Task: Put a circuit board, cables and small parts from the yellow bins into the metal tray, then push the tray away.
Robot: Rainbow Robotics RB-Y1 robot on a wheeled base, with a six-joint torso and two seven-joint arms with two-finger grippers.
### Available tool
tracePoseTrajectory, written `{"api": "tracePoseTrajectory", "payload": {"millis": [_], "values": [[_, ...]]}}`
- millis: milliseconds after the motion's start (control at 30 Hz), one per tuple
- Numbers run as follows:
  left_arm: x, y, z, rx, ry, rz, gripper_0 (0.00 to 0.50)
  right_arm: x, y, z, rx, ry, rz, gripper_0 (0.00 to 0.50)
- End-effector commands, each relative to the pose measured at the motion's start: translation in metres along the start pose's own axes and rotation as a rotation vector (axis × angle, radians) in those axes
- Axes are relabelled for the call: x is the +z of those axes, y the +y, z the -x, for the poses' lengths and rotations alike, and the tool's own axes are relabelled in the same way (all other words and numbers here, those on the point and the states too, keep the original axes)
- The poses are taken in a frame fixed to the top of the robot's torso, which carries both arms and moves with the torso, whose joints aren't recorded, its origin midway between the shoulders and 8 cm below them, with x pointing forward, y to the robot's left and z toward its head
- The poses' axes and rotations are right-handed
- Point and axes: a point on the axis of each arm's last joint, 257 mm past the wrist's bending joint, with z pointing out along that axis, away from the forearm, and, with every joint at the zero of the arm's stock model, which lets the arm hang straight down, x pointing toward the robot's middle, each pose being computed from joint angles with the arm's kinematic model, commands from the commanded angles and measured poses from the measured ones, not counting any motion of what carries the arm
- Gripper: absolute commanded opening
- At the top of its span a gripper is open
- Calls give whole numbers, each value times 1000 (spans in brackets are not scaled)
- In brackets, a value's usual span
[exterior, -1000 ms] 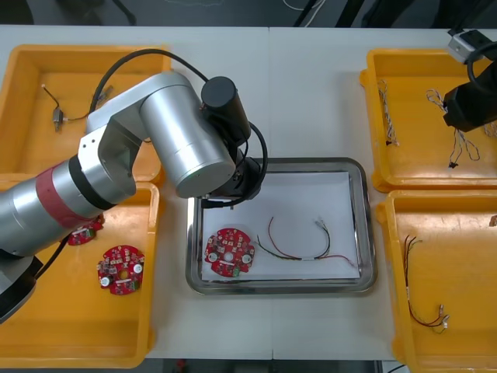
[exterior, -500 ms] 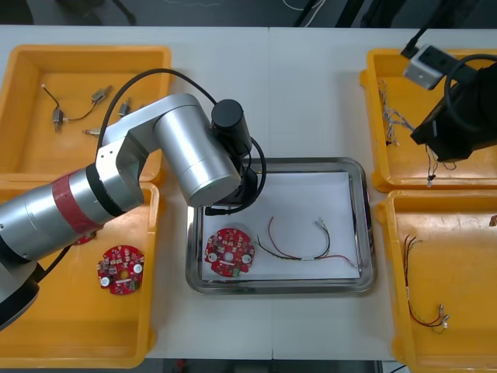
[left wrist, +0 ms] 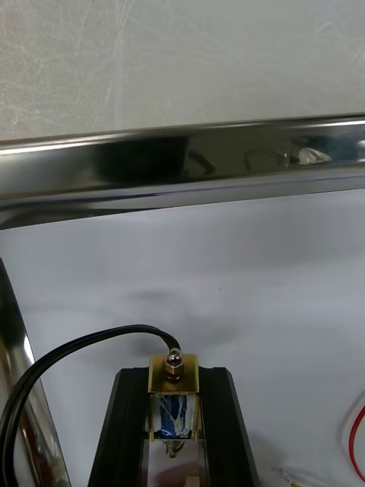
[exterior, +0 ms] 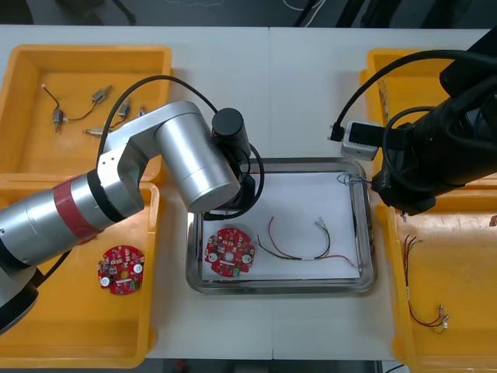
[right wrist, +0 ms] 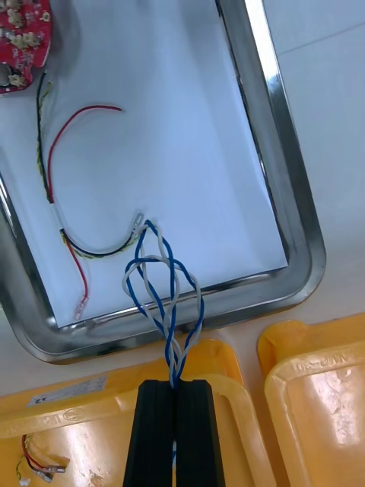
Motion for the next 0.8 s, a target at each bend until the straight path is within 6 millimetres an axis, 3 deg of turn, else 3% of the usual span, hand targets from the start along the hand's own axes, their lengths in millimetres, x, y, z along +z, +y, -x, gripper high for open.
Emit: {"api": "tracePoseTrajectory", "payload": {"millis": [33,100,133,467,600,800], "values": [[1,-2,-3,-33,-11,-4,269,-18,-13,5,-47,-5,-62,0],[1,-2,0,-35,-18,-4,445,-19,-17,4,-40,-2,-73,0],[1,-1,1,-36,-23,-1,500,-19,-19,2,-38,5,-80,0],[-16,0,18,-67,-59,-24,500,-19,-21,-5,-23,31,-89,0],[-34,3,25,-78,-69,-23,500,-19,-21,-5,-22,32,-87,0],[-77,16,34,-105,-70,-28,500,-18,-18,0,-31,14,-77,0]]}}
